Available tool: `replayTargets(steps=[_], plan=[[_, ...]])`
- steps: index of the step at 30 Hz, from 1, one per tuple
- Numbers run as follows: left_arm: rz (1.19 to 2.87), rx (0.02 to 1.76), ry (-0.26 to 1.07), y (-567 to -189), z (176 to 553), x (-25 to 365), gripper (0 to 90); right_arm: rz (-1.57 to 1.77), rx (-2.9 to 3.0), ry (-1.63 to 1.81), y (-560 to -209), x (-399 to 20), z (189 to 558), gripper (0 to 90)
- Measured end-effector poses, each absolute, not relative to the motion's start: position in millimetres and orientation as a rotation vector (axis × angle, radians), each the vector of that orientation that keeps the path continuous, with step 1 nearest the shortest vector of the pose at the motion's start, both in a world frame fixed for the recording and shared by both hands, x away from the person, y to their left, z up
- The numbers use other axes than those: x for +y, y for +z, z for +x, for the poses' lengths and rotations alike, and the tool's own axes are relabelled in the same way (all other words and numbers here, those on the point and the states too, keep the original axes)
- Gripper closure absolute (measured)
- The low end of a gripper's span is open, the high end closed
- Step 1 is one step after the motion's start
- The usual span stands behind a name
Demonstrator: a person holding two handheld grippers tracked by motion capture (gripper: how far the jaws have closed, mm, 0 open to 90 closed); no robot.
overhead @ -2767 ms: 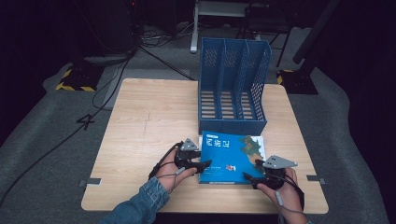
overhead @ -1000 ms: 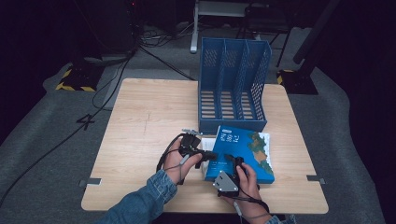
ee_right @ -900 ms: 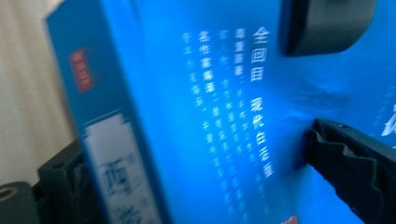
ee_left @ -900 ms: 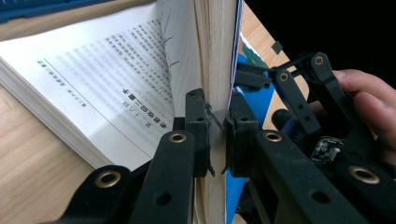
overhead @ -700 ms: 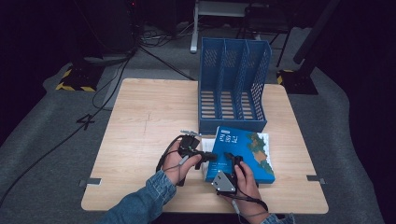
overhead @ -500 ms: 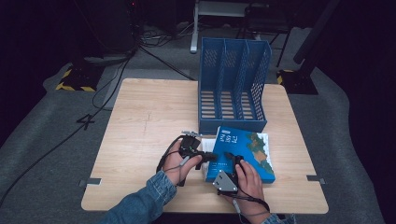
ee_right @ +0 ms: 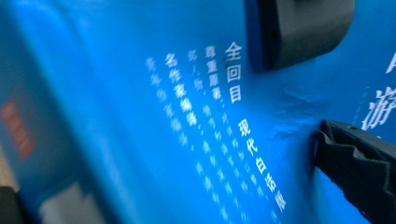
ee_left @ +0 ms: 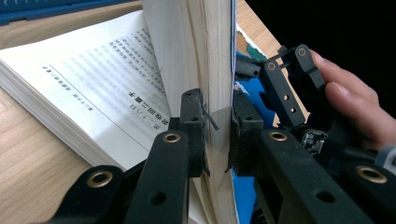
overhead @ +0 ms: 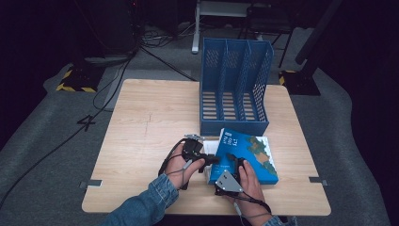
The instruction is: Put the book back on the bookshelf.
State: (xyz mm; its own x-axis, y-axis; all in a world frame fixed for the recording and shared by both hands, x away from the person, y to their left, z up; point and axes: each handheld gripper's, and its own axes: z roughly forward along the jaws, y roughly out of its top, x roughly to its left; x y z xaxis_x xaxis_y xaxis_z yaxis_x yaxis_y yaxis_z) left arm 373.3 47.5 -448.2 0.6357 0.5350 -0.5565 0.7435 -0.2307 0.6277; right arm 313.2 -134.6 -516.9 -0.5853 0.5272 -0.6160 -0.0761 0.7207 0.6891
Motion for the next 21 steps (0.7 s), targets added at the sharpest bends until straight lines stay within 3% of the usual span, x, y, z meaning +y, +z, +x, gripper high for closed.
replayTargets(steps=[12,21], plan=[[1.908,1.010,-0.240,-451.1,372.0,47.6,77.1,0.354,2.053,0.869,-516.3,-134.3,314.8,1.5],[1.910,1.033,-0.183,-463.7,379.4,51.2,69.3,0.326,2.084,0.864,-515.3,-135.0,318.7,17.1]])
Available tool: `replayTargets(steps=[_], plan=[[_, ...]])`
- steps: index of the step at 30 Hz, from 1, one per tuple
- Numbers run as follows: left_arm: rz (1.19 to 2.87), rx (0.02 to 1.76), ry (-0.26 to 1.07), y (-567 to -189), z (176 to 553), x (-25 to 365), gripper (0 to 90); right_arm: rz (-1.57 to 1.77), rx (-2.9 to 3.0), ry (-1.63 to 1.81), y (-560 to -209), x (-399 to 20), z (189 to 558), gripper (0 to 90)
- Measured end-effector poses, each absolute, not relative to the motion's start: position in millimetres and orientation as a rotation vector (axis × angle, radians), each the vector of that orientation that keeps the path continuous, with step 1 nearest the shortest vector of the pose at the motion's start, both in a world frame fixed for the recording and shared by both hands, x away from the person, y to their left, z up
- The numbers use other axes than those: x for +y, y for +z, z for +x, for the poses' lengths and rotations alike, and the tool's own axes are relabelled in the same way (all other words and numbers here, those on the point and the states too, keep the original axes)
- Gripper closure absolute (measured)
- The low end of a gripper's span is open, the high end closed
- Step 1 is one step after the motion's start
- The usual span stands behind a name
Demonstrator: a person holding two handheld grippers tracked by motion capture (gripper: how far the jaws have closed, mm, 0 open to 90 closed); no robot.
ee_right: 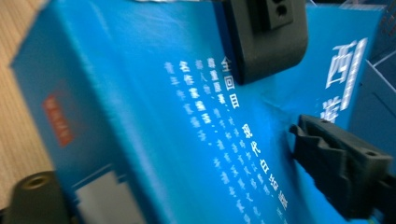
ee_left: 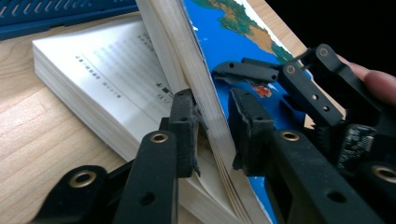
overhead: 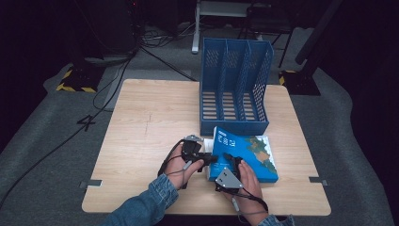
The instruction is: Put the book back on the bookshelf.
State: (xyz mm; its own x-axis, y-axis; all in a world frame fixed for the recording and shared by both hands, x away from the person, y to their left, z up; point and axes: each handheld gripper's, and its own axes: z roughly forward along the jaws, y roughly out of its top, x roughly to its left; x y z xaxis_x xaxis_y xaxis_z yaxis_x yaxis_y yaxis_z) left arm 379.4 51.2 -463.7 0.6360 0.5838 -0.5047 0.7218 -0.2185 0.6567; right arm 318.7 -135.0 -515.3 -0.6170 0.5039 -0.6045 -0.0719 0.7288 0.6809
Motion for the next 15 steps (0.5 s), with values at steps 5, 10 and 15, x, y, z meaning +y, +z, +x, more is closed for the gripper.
replayTargets(steps=[5,10,15], plan=[[1.917,1.045,-0.142,-471.0,383.1,55.1,53.8,0.233,2.073,0.755,-512.5,-131.8,313.1,38.1],[1.860,1.013,-0.041,-469.4,384.2,66.7,43.4,0.218,2.090,0.729,-503.7,-133.1,315.1,52.4],[1.767,1.041,0.080,-456.1,391.3,98.7,41.5,0.191,2.115,0.706,-495.8,-134.1,316.3,56.8]])
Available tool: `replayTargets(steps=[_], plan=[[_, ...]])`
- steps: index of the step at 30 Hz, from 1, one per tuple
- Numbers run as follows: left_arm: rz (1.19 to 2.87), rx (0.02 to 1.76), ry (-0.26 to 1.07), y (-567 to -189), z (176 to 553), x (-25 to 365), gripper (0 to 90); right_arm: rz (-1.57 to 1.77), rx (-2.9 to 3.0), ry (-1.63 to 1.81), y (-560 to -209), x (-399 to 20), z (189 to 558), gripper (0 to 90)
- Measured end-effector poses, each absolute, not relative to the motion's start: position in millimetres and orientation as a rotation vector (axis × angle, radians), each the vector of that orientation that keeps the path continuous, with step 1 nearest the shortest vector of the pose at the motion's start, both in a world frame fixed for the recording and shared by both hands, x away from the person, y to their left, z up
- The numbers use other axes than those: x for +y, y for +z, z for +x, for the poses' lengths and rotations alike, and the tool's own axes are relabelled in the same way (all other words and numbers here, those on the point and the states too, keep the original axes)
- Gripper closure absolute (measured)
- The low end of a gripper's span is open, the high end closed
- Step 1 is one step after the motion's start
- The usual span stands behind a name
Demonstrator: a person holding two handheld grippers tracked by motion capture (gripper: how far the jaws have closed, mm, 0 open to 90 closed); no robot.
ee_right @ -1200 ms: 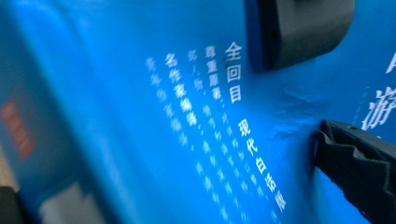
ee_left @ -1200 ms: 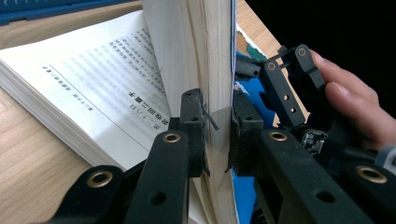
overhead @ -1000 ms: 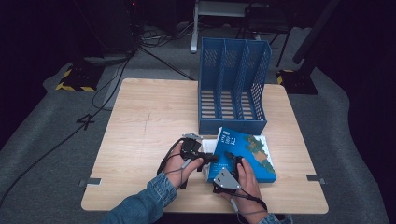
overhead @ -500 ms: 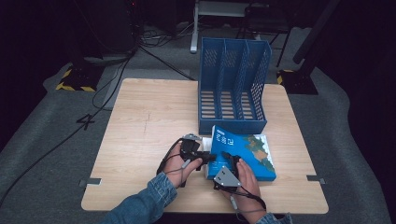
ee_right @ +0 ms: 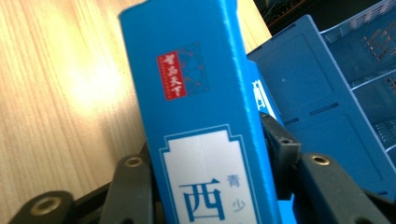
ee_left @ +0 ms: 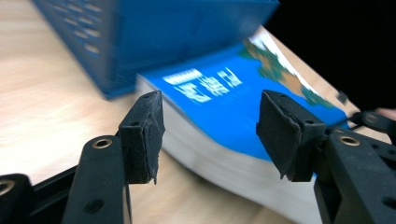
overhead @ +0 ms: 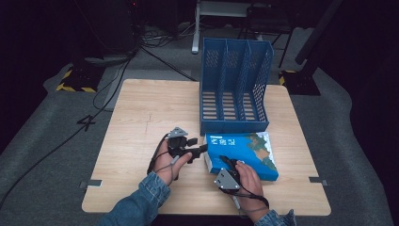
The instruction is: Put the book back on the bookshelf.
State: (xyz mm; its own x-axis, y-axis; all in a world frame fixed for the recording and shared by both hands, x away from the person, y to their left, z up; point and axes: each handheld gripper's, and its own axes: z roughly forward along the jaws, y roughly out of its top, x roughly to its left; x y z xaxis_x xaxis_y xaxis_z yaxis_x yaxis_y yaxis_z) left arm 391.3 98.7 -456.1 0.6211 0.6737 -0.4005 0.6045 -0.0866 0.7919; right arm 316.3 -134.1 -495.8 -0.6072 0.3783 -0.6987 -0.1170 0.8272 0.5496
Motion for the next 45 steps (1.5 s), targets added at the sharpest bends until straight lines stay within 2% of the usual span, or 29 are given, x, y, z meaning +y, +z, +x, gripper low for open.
replayTargets(steps=[7,11,15,32,45], plan=[[1.774,1.136,0.203,-464.4,404.5,131.7,41.9,0.222,2.125,0.788,-471.5,-143.2,314.4,59.3],[1.823,1.213,0.375,-472.3,414.0,154.9,41.8,0.238,2.154,0.889,-448.3,-151.9,305.3,60.2],[1.826,1.260,0.414,-477.2,420.1,169.6,41.7,0.265,2.187,1.023,-428.9,-164.0,297.1,60.6],[1.875,1.304,0.398,-491.4,428.8,181.2,41.5,0.562,2.190,1.400,-352.0,-197.6,284.3,61.5],[1.883,1.315,0.398,-495.4,430.7,185.7,41.1,0.686,2.036,1.636,-325.4,-206.9,293.1,61.7]])
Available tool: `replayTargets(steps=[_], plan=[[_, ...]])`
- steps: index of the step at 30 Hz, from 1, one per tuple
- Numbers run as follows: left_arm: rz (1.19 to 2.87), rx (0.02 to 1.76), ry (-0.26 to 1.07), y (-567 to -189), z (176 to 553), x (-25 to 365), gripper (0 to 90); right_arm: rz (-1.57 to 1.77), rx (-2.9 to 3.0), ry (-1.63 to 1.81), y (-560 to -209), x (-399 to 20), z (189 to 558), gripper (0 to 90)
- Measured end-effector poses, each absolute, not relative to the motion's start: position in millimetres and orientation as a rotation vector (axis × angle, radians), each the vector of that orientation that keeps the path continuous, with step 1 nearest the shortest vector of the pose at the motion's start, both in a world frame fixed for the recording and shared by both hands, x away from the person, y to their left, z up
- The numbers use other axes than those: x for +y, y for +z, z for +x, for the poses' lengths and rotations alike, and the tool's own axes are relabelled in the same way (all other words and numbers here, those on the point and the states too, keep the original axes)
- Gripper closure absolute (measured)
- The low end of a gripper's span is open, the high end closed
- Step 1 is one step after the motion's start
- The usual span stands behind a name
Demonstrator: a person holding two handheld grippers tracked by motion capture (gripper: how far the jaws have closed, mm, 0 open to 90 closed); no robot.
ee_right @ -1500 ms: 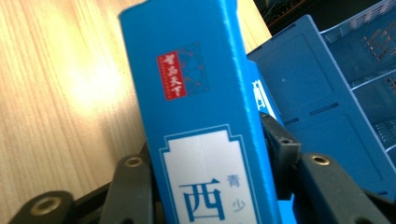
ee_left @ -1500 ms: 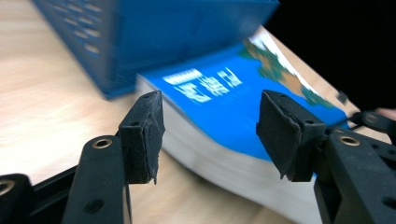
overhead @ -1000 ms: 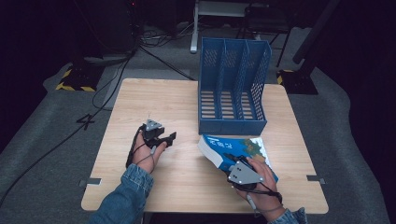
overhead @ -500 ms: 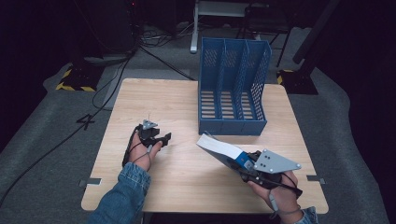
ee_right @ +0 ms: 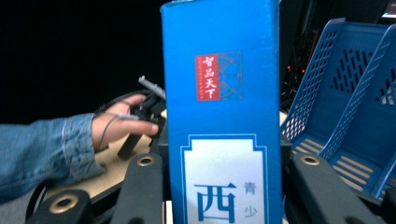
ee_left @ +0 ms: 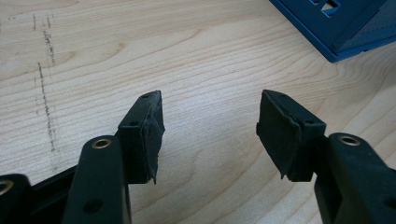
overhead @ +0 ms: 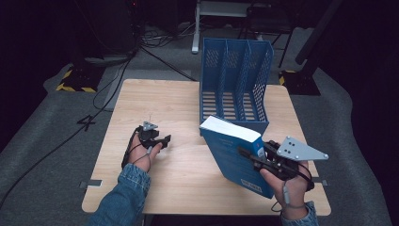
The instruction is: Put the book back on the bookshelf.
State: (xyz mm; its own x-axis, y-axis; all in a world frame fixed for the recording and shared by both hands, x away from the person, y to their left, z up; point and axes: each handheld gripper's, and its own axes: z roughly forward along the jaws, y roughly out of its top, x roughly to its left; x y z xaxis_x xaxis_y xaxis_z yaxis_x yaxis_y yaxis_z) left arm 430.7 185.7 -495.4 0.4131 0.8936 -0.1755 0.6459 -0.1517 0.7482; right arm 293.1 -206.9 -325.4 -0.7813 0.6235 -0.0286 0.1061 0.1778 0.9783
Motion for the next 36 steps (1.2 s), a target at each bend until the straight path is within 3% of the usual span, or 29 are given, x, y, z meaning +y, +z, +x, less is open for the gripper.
replayTargets(steps=[21,28,36], plan=[[1.984,1.337,0.510,-503.0,433.4,201.4,39.1,0.855,1.808,1.792,-298.2,-214.8,338.3,61.7],[1.999,1.340,0.521,-503.2,435.0,207.1,34.4,0.863,1.795,1.776,-285.3,-208.6,360.5,61.7],[2.028,1.327,0.513,-504.0,442.4,208.1,23.2,0.874,1.788,1.738,-273.5,-199.2,386.8,61.7]])
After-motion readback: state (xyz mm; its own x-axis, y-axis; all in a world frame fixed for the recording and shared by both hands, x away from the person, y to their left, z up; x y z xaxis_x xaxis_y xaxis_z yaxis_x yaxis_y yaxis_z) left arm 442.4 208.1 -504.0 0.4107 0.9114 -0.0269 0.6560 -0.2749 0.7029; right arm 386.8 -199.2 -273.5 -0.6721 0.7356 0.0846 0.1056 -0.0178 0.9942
